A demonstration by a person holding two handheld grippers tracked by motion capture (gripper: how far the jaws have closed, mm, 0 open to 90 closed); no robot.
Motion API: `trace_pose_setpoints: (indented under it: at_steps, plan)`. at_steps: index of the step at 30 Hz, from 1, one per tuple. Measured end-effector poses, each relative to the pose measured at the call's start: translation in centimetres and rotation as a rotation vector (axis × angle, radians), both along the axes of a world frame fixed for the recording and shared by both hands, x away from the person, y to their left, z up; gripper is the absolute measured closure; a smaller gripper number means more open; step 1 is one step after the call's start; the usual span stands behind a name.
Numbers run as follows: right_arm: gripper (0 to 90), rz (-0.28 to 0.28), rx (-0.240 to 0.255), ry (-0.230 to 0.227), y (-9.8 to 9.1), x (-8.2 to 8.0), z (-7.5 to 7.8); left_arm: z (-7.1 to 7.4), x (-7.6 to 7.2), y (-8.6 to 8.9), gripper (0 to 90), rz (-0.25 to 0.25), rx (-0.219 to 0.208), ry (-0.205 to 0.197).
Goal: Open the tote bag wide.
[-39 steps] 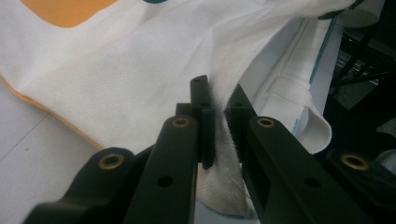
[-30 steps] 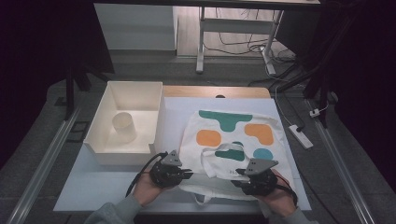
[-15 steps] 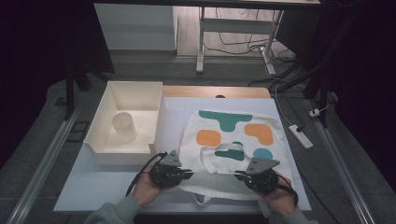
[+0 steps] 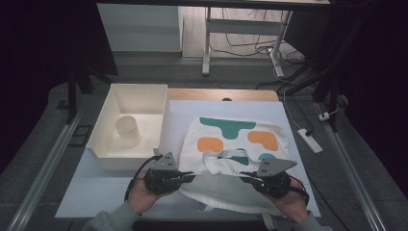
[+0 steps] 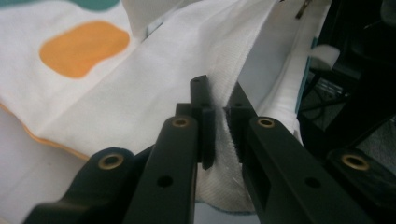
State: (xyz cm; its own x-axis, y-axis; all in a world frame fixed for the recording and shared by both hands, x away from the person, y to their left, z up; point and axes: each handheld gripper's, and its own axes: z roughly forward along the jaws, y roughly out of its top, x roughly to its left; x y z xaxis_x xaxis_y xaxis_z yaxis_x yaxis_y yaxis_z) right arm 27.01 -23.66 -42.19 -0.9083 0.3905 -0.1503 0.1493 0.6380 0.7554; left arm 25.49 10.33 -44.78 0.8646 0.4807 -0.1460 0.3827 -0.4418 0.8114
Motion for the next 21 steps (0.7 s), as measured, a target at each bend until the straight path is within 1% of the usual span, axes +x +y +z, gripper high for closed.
trace_pose_setpoints:
  at_steps: [1, 2, 3, 4, 7, 9, 14, 16, 21]
  plan:
    - [86.9, 0.000, 0.004, -0.011, 0.1, 0.1, 0.4, 0.3, 0.1, 0.1, 85.4, 0.002, -0.004, -0.004]
    - [86.9, -0.011, 0.009, -0.035, 0.3, 0.5, 1.2, 0.5, 0.3, 0.1, 85.4, 0.007, -0.009, -0.008]
    - [86.9, -0.011, 0.009, -0.035, 0.3, 0.5, 1.2, 0.7, 0.5, 0.1, 85.4, 0.011, -0.014, -0.009]
    - [86.9, -0.020, 0.012, -0.041, 0.3, 0.8, 1.5, 0.8, 0.8, 0.1, 85.4, 0.016, -0.012, -0.013]
    - [86.9, -0.053, 0.032, -0.049, 0.2, 2.2, 2.0, 1.1, 1.5, -0.4, 85.4, 0.031, -0.010, -0.022]
    - [86.9, -0.080, 0.052, -0.050, 0.1, 3.3, 2.2, 1.3, 2.0, -0.9, 85.3, 0.042, -0.003, -0.034]
    - [86.9, -0.142, 0.088, -0.058, -0.2, 5.8, 2.4, 1.6, 3.1, -1.6, 85.2, 0.064, 0.006, -0.049]
    - [86.9, -0.152, 0.099, -0.049, -0.2, 6.7, 2.4, 1.7, 3.5, -1.8, 85.2, 0.076, 0.005, -0.048]
    - [86.9, -0.176, 0.104, -0.053, 0.0, 8.5, 2.1, 1.8, 4.3, -2.3, 85.2, 0.098, 0.022, -0.060]
